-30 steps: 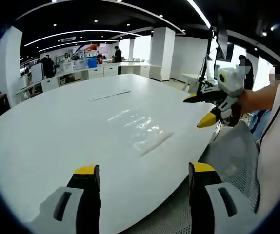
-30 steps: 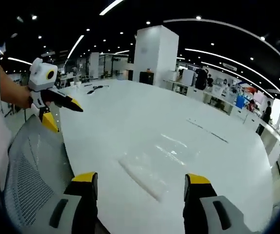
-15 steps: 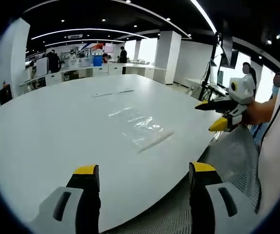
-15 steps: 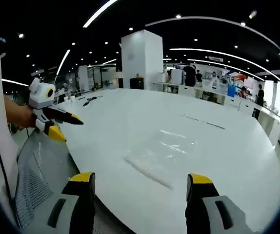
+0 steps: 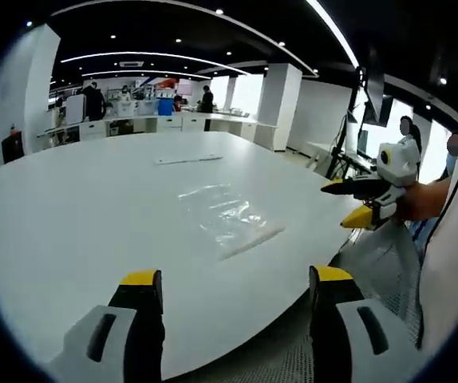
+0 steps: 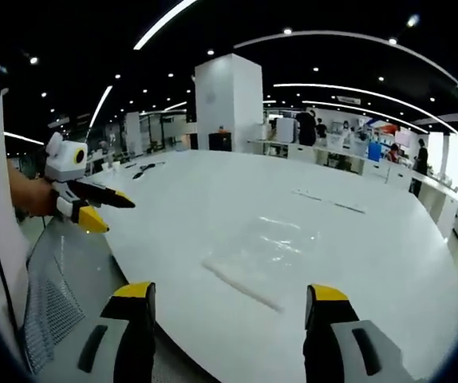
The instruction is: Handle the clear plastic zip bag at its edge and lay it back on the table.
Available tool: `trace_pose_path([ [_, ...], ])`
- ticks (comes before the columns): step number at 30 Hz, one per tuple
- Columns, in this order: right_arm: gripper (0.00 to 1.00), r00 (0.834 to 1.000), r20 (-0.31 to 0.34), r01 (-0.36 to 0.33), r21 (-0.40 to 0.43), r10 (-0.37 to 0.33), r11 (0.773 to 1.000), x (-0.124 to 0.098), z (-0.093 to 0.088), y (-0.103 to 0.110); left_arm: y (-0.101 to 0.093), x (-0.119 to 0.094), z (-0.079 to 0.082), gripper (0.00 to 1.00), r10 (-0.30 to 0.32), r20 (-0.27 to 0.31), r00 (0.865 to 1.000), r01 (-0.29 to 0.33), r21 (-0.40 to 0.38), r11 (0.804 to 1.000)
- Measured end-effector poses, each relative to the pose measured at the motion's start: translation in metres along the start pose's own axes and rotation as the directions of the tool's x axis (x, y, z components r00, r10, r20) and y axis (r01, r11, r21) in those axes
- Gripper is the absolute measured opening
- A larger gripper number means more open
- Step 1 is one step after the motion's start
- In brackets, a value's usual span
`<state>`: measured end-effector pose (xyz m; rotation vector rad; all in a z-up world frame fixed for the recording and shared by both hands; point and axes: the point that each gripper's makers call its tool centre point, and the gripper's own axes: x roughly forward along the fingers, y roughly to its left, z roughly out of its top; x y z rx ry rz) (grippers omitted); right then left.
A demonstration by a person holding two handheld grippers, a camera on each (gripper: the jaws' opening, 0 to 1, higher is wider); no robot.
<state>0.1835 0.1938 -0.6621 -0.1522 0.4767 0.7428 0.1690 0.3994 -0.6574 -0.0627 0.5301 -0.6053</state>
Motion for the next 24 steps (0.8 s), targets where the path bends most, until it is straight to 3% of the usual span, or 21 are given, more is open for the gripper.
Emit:
trace_pose_path([
  [15, 0.75, 1.0, 0.009, 0.018, 0.0, -0.018, 1.0, 0.003, 0.0, -0.001, 0.009, 0.002, 0.0, 0.73, 0.013, 0.03, 0.999, -0.013, -0.018, 1.0],
  [24, 0.75, 1.0, 0.003, 0.017, -0.002, -0.017, 1.0, 0.004, -0.003, 0.0, -0.008, 0.0, 0.004, 0.73, -0.002, 0.015, 1.0, 0.002, -0.009, 1.0],
])
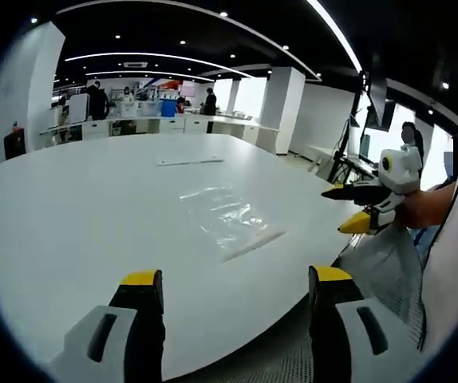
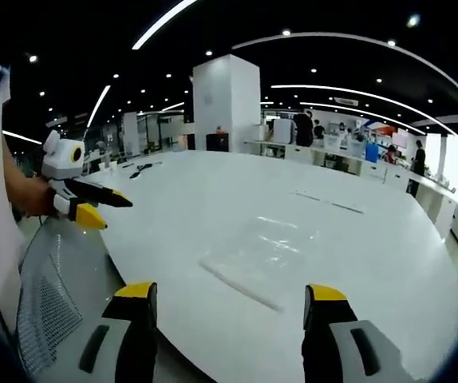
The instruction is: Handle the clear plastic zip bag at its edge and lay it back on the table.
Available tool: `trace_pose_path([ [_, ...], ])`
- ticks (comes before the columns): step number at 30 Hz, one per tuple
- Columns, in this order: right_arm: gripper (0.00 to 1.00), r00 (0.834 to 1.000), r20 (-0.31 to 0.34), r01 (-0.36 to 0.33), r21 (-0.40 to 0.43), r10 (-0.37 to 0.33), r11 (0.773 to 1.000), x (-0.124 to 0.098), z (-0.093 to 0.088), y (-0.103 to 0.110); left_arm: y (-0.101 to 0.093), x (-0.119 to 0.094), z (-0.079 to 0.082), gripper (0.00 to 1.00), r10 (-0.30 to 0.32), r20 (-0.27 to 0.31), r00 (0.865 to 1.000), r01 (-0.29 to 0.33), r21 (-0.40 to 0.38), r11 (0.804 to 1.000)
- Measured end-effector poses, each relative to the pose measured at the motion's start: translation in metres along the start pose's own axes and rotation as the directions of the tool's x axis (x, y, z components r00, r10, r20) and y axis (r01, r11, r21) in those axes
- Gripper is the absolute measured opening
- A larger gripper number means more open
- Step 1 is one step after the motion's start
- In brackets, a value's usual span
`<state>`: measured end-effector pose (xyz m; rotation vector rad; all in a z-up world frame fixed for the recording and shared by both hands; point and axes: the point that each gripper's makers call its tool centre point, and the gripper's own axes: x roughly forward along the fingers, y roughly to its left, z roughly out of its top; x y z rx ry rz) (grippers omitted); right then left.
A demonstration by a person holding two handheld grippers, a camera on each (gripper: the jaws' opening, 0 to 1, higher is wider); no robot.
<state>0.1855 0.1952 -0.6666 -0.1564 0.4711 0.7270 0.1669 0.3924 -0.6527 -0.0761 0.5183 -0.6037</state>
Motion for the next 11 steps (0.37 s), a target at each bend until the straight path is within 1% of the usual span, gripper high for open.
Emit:
trace_pose_path([
  [11, 0.74, 1.0, -0.007, -0.021, -0.007, 0.021, 1.0, 0.0024, -0.0014, 0.0052, 0.0014, -0.0025, 0.0008, 0.73, 0.004, 0.01, 1.0, -0.004, -0.001, 1.0],
])
